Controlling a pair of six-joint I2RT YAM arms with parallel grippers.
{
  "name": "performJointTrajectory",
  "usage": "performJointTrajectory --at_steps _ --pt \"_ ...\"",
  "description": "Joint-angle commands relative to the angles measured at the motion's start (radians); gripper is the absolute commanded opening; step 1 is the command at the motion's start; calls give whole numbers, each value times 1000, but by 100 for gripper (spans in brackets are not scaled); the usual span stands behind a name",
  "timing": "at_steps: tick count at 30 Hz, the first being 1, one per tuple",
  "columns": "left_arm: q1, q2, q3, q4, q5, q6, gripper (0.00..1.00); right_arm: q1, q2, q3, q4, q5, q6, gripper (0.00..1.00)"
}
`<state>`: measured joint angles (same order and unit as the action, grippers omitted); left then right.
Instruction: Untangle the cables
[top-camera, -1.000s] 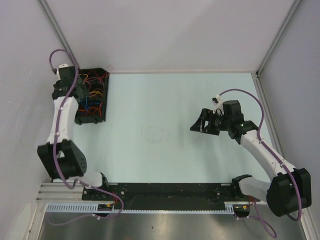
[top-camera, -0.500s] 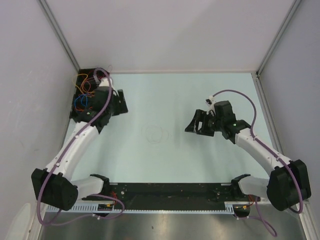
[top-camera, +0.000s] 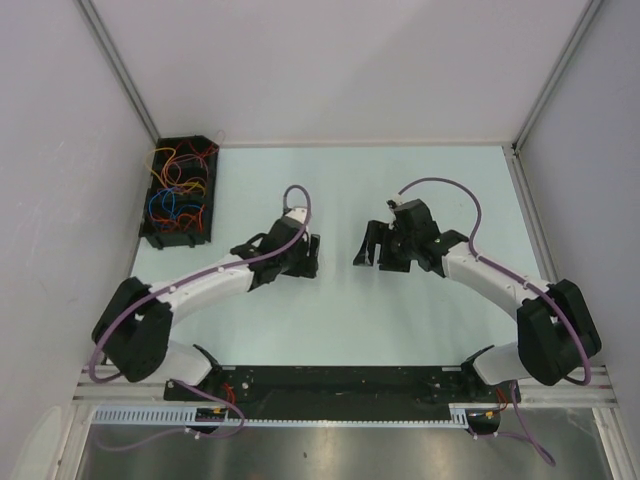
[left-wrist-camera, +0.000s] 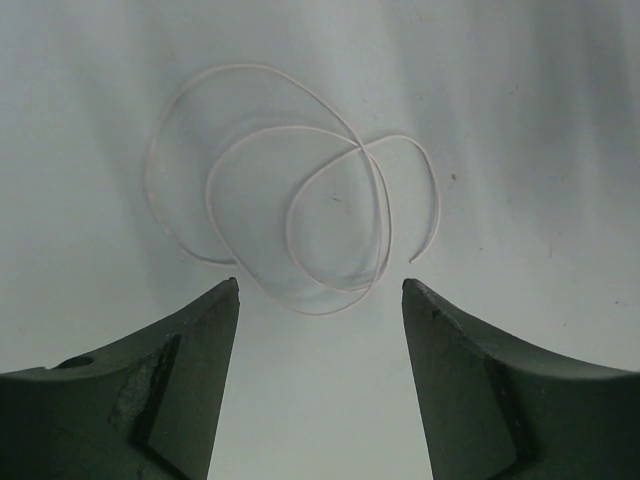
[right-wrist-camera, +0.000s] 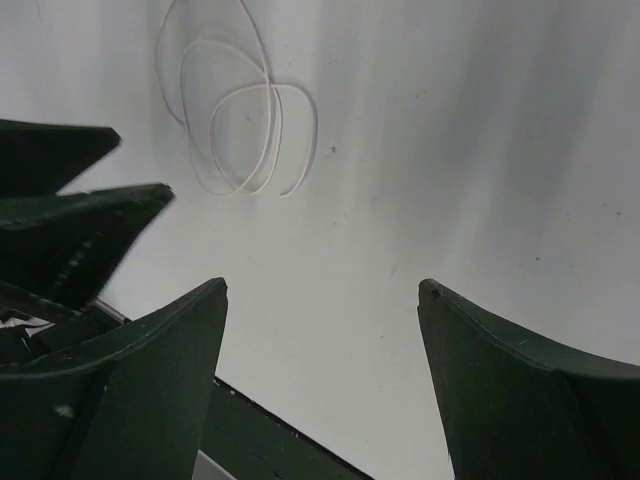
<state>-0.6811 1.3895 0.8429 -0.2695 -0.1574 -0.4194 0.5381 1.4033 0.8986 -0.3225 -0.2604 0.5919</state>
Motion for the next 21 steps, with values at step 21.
performJointTrajectory --at_steps 21 --pt "-55 292 96 90 -79 -28 55 62 68 43 -26 89 -9 81"
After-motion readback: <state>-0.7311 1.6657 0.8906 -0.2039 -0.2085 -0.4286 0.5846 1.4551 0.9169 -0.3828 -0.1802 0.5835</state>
